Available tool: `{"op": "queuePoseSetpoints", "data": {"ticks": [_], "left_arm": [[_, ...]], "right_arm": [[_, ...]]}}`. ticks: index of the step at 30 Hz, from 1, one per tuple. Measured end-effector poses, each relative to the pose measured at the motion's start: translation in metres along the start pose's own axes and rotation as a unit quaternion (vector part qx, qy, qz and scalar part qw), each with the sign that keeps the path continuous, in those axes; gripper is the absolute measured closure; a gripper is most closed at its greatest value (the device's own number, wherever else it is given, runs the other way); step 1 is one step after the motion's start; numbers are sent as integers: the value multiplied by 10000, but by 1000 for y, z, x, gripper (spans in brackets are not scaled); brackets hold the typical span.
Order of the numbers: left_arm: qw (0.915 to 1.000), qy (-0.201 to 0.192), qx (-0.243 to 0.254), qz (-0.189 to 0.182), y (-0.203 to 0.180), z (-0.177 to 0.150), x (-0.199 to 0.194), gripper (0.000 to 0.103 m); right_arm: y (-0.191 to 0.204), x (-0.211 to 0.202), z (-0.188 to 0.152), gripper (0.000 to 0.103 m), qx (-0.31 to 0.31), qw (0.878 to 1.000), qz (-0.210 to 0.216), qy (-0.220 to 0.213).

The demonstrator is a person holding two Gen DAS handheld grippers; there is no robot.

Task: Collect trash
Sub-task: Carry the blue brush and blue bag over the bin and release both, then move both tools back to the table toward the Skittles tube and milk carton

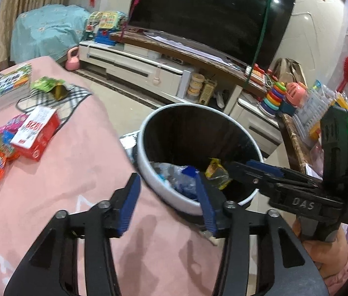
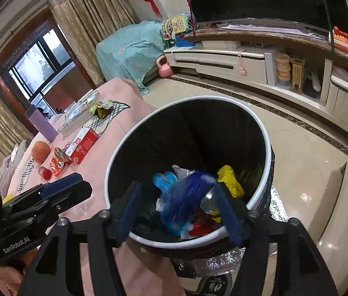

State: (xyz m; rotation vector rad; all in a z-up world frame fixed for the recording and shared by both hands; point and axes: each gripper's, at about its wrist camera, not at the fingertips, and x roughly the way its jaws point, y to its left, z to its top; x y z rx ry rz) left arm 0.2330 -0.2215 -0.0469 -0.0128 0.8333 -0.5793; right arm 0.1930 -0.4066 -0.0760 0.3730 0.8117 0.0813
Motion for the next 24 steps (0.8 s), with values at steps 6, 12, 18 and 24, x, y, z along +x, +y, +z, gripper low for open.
{"op": "queuePoseSetpoints", "data": {"ticks": [6,12,18,24], "left_arm": [[9990,39,-413,154,30,-15,-10,47],[9960,29,-813,357,66,-32,-28,46],[9905,3,-1240,587,106,-52,-46,45],[9841,-40,-1580,815,141,-70,-65,45]], "right_arm": [[8,-6,-5,23,88,9998,92,-123],[27,-12,-7,13,127,9991,247,-305],[57,-10,-13,7,36,9983,463,-343],[92,7,-23,7,-123,9974,696,-146]]}}
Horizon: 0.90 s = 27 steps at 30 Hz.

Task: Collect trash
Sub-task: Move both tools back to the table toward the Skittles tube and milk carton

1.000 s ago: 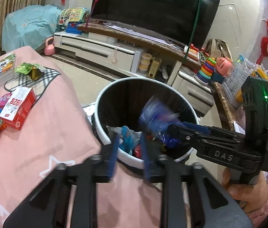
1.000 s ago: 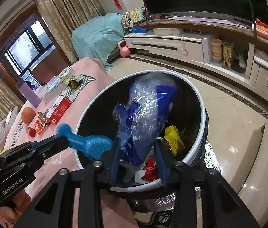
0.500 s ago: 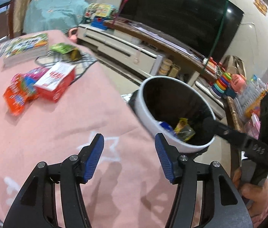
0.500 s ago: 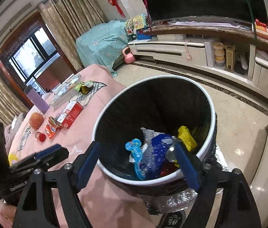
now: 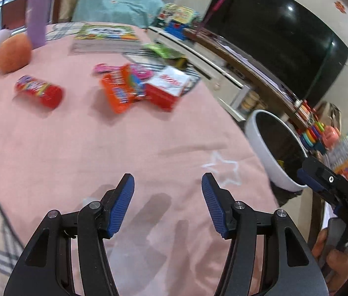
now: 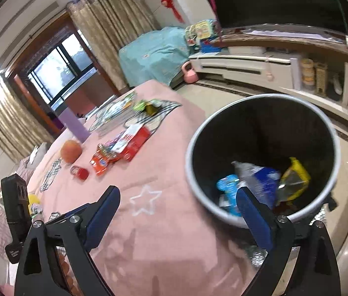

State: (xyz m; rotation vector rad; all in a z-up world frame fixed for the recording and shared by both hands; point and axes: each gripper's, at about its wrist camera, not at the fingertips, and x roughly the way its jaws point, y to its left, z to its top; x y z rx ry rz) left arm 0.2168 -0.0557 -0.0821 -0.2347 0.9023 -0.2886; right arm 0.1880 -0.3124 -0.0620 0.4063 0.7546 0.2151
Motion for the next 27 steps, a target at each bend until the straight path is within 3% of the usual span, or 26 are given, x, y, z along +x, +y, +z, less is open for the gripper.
{"op": "queuePoseSetpoints", "data": {"ticks": [13,20,23,27], "left_arm": [[9980,-35,-537,345,65,-3,-15,45],[9963,-26,-743,435,87,-1,-15,45],[9961,-21,-800,379,92,2,-15,37],[9955,-31,-840,442,98,9,-13,36]], "right_arm": [[56,44,-21,7,-273,9980,368,434],[68,65,-25,7,-339,9970,361,593],[69,72,-25,7,-321,9970,315,626],[70,81,-22,7,-255,9973,227,646]]}}
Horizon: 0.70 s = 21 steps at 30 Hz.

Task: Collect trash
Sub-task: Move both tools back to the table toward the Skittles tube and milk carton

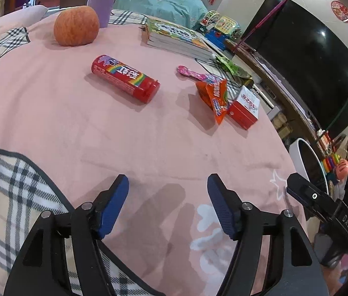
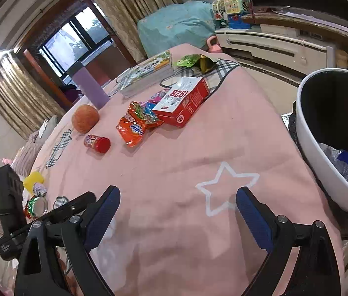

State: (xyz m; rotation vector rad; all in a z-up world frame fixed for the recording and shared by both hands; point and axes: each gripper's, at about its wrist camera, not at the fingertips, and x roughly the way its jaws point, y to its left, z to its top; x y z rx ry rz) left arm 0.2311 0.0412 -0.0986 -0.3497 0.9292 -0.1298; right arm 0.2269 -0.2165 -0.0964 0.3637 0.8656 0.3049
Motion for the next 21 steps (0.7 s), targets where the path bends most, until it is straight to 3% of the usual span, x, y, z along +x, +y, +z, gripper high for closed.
{"op": "queuePoseSetpoints", "data": {"ticks": [11,21], "left_arm": [[9996,10,-222,181,14,39,17,32],[9959,134,-840,299,40,83,40,27]], "right_arm": [[-5,26,27,7,391,9991,-148,-54],[4,57,62,7,505,9986,-120,-88]]}}
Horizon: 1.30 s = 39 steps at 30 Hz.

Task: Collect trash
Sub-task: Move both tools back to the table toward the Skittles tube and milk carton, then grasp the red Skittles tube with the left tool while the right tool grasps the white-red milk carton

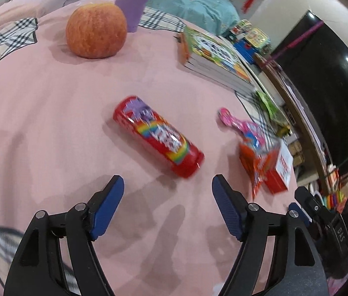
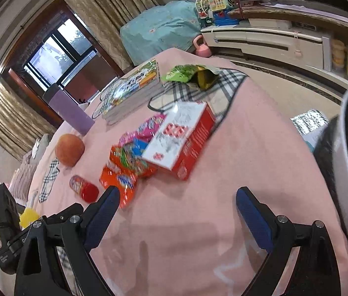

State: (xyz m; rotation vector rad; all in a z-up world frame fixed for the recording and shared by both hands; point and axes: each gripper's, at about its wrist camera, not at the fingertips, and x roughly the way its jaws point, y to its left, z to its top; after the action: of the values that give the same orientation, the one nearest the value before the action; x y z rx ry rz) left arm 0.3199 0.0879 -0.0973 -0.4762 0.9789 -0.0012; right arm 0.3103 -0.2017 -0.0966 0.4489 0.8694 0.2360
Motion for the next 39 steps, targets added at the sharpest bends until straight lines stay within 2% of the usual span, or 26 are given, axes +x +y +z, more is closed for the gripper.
{"op": "queuePoseSetpoints", "data": {"ticks": [7,12,13,14,15,17,20,23,25,29,34,39], "left_arm": [[9999,-16,-148,84,-3,24,14,25],[9988,-141,63,465,-13,31,26,26],[9981,-179,135,573,-16,31,28,29],[9971,-223,205,703,-19,31,29,38],[9963,-234,273,779,-21,31,32,42],[9958,-279,360,799,-24,29,32,50],[9960,-253,485,711,-31,24,32,64],[9966,-144,622,515,-37,15,28,70],[9963,-86,757,399,-43,7,23,70],[9939,54,1092,139,-54,-12,11,71],[9880,205,1530,-4,-62,-36,-8,71],[9851,387,1676,-43,-57,-56,-9,71]], "right_arm": [[5,21,23,7,-8,9999,-128,-27],[3,39,31,8,-138,9992,-361,76],[4,41,32,8,-231,9989,-417,41],[4,41,32,9,-286,9986,-447,31],[5,42,32,10,-352,9982,-489,35],[7,42,31,20,-467,9972,-576,30],[7,42,32,33,-612,9972,-431,87],[10,37,31,44,-803,9961,-326,162],[12,29,29,50,-931,9951,-269,216],[9,11,22,52,-1059,9937,-174,319],[0,-20,6,52,-1160,9924,-9,418],[-4,-32,-15,52,-1259,9905,-196,526]]}}
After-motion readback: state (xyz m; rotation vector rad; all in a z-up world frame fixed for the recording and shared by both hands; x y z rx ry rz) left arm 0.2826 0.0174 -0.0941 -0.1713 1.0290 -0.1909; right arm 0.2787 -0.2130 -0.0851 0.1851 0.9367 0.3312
